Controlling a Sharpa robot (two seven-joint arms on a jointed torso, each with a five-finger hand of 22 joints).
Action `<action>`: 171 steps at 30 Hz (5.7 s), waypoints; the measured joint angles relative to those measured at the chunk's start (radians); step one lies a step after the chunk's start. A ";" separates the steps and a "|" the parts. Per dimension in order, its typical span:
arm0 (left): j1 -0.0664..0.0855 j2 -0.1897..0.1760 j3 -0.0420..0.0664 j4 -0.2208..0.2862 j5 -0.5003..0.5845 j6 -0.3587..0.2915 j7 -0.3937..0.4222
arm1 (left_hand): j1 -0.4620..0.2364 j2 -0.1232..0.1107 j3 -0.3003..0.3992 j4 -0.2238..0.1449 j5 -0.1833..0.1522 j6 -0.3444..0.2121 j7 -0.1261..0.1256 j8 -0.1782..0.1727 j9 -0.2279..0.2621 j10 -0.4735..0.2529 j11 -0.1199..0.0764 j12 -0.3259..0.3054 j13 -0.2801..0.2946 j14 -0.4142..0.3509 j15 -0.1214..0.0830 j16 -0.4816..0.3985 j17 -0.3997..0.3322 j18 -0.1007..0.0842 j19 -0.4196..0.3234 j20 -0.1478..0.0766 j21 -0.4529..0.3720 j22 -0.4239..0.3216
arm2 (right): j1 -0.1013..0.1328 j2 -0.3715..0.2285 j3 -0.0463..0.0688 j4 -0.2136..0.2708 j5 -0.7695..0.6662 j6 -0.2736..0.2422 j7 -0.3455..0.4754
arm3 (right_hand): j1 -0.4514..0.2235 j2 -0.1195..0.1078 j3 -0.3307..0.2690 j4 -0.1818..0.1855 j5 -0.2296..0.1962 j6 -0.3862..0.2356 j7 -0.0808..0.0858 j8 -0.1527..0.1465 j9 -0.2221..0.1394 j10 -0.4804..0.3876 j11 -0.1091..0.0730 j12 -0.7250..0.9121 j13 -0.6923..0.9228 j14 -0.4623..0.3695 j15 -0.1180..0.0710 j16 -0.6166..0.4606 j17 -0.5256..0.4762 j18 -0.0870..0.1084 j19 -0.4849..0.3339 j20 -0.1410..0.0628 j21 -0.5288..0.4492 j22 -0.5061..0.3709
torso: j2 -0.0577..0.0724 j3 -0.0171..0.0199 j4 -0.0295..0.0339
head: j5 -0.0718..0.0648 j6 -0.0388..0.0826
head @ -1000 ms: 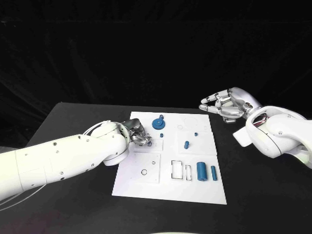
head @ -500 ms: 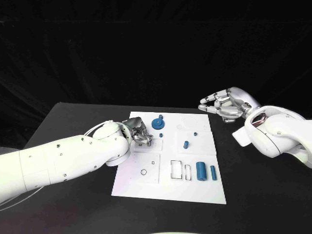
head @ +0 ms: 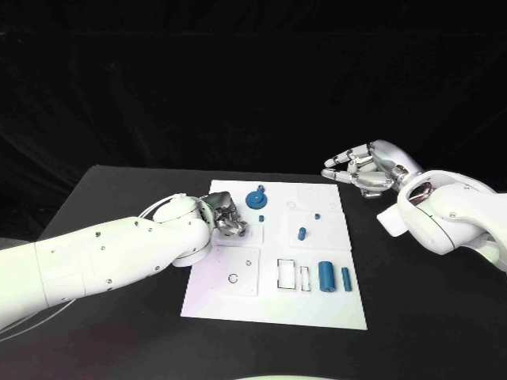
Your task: Assemble the parts on the task board
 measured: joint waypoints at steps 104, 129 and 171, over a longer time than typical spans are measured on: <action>0.021 0.028 0.009 -0.055 0.049 0.151 -0.026 | -0.086 -0.008 -0.040 0.010 0.000 0.054 -0.040 0.005 -0.028 0.023 -0.017 0.076 0.053 0.000 -0.014 0.000 0.000 0.000 0.006 -0.006 0.004 -0.001 | 0.000 -0.005 0.000 0.002 0.000 0.007 -0.002 | -0.032 0.000 -0.038 0.035 0.086 0.000 0.000 0.011 0.000 -0.001 -0.001 0.000 -0.002 0.000 0.000 -0.004 0.000 0.000 0.000 0.000 -0.008 0.000 | 0.000 0.0002 0.0001 | -0.007 -0.017; 0.023 0.036 0.009 -0.074 0.057 0.160 -0.028 | -0.067 0.022 -0.140 0.082 -0.001 0.061 -0.040 -0.001 -0.040 0.023 -0.017 0.087 0.060 0.000 -0.014 0.000 0.000 0.000 0.007 -0.007 0.004 0.000 | 0.000 -0.007 0.000 0.002 0.000 0.011 -0.002 | -0.040 0.000 -0.050 0.044 0.114 -0.002 -0.002 0.011 0.000 -0.002 -0.002 0.005 -0.003 0.000 0.000 -0.004 0.000 0.000 0.000 0.000 -0.008 0.000 | -0.001 -0.0001 0.0010 | -0.009 -0.014; 0.023 0.039 0.008 -0.083 0.066 0.154 -0.038 | -0.166 0.057 -0.270 0.088 -0.001 0.078 -0.043 -0.012 -0.041 0.023 -0.016 0.101 0.066 0.000 -0.014 0.000 0.001 0.000 0.009 -0.009 0.004 0.000 | -0.001 -0.003 -0.001 -0.005 -0.001 0.016 -0.005 | -0.039 0.000 -0.054 0.048 0.114 -0.002 -0.002 0.011 0.000 -0.001 -0.001 0.005 -0.003 0.000 0.000 -0.004 0.000 0.000 0.000 0.000 -0.008 -0.001 | -0.001 0.0000 0.0011 | -0.010 -0.008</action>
